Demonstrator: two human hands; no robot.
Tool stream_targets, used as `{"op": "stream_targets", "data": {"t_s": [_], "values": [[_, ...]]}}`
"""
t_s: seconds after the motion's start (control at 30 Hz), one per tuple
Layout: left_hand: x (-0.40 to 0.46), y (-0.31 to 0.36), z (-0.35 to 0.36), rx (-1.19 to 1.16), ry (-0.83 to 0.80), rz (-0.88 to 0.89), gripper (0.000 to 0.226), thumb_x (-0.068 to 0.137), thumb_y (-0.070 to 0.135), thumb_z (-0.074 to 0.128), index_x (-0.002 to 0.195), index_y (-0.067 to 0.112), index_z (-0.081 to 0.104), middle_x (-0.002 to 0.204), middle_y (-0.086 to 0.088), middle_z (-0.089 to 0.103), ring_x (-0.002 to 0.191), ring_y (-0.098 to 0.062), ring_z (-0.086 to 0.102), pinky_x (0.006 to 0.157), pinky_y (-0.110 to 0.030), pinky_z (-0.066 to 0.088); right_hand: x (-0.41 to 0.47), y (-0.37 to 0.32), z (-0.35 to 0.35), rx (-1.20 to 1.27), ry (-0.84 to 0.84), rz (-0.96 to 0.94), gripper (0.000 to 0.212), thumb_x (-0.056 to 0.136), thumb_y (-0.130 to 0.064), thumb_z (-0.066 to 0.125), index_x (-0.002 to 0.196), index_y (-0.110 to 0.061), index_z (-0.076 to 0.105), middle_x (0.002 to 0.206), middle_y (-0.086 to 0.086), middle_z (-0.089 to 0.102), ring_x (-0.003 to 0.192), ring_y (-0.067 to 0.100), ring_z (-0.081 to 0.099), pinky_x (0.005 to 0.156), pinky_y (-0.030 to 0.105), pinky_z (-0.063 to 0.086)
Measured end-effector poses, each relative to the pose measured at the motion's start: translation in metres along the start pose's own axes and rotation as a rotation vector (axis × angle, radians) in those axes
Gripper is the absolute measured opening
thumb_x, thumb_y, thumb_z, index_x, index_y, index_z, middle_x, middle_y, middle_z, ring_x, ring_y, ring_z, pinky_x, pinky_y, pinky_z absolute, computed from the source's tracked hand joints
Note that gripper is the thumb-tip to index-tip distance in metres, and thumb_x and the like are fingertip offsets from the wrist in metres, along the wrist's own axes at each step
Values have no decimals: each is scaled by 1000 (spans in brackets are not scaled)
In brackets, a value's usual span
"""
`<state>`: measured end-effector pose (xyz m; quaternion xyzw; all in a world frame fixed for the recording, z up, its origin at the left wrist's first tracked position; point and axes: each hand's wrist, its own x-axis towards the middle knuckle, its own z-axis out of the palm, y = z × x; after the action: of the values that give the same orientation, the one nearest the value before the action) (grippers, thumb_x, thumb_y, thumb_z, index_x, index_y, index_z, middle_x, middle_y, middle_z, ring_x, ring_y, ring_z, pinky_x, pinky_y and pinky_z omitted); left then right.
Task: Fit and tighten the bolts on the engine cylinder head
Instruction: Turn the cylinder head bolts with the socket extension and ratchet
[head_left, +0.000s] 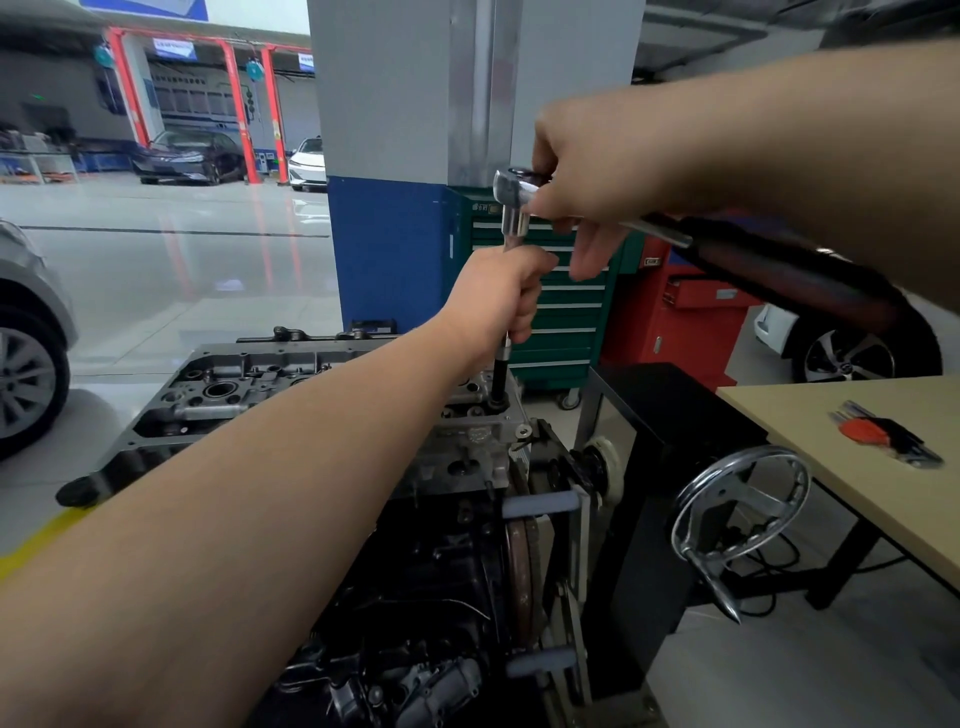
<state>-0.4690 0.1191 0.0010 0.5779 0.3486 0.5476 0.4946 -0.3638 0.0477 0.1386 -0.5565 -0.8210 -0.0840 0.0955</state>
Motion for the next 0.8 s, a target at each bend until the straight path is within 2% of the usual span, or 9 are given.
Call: {"op": "stream_targets", "data": {"t_s": [0.03, 0.13, 0.3, 0.37, 0.47, 0.5, 0.57, 0.7, 0.8], "values": [[0, -1, 0, -3, 5, 11, 42, 92, 14, 54, 60, 26, 30, 56, -1, 25, 50, -17, 17, 50, -31, 20, -1, -1, -3, 165, -29, 42, 15, 99, -13, 68, 98, 1, 64, 84, 19, 70, 55, 19, 71, 42, 24, 55], [-1, -2, -1, -12, 22, 43, 31, 79, 22, 56, 59, 27, 32, 56, -1, 26, 51, -19, 17, 48, -30, 22, 0, -3, -7, 495, -71, 112, 19, 101, -16, 66, 94, 1, 62, 74, 23, 73, 58, 32, 75, 51, 41, 62], [2, -2, -2, 27, 117, 51, 32, 76, 26, 62, 51, 29, 41, 52, 2, 40, 43, -14, 32, 41, -22, 33, 8, -7, 0, 385, 17, 109, 27, 101, -28, 64, 84, -7, 62, 50, 5, 67, 41, 19, 67, 36, 26, 51], [3, -2, -2, 50, 124, 36, 36, 76, 23, 59, 44, 28, 42, 48, 6, 41, 39, -10, 33, 40, -19, 33, 12, -5, -3, 268, 34, 97, 23, 103, -19, 56, 87, -5, 65, 50, 4, 67, 39, 18, 66, 32, 24, 47], [4, -1, -1, 21, 119, -4, 31, 67, 26, 54, 38, 26, 42, 49, 5, 40, 43, -13, 31, 41, -19, 30, 12, 4, -11, 5, 15, -39, 32, 96, 0, 46, 118, -6, 68, 85, 3, 78, 74, 24, 74, 52, 28, 58], [4, -1, 0, 17, 117, 0, 27, 66, 26, 54, 41, 27, 42, 51, 3, 40, 46, -14, 31, 41, -20, 30, 10, 7, -14, -63, -2, -110, 43, 94, -1, 50, 132, -15, 63, 106, -7, 73, 91, 21, 69, 64, 24, 56], [4, -2, -1, 24, 107, 20, 18, 66, 27, 55, 52, 27, 43, 54, -1, 40, 47, -15, 31, 41, -22, 30, 6, 10, -13, -108, -60, -237, 63, 92, -7, 61, 149, -31, 48, 124, -20, 54, 109, 10, 56, 73, 11, 38], [3, -2, -1, 19, 89, 33, 15, 66, 26, 55, 59, 23, 43, 56, -3, 39, 47, -15, 30, 40, -24, 29, 8, 10, -12, -144, -7, -297, 62, 95, -14, 64, 150, -38, 48, 144, -10, 57, 121, 12, 55, 87, 23, 34], [5, -2, -2, -7, 93, 4, 27, 67, 27, 56, 42, 27, 44, 50, 4, 39, 45, -14, 29, 43, -23, 30, 10, 6, -13, -178, 3, -296, 63, 93, -12, 62, 151, -35, 50, 146, -6, 58, 118, 12, 55, 82, 19, 34]]}}
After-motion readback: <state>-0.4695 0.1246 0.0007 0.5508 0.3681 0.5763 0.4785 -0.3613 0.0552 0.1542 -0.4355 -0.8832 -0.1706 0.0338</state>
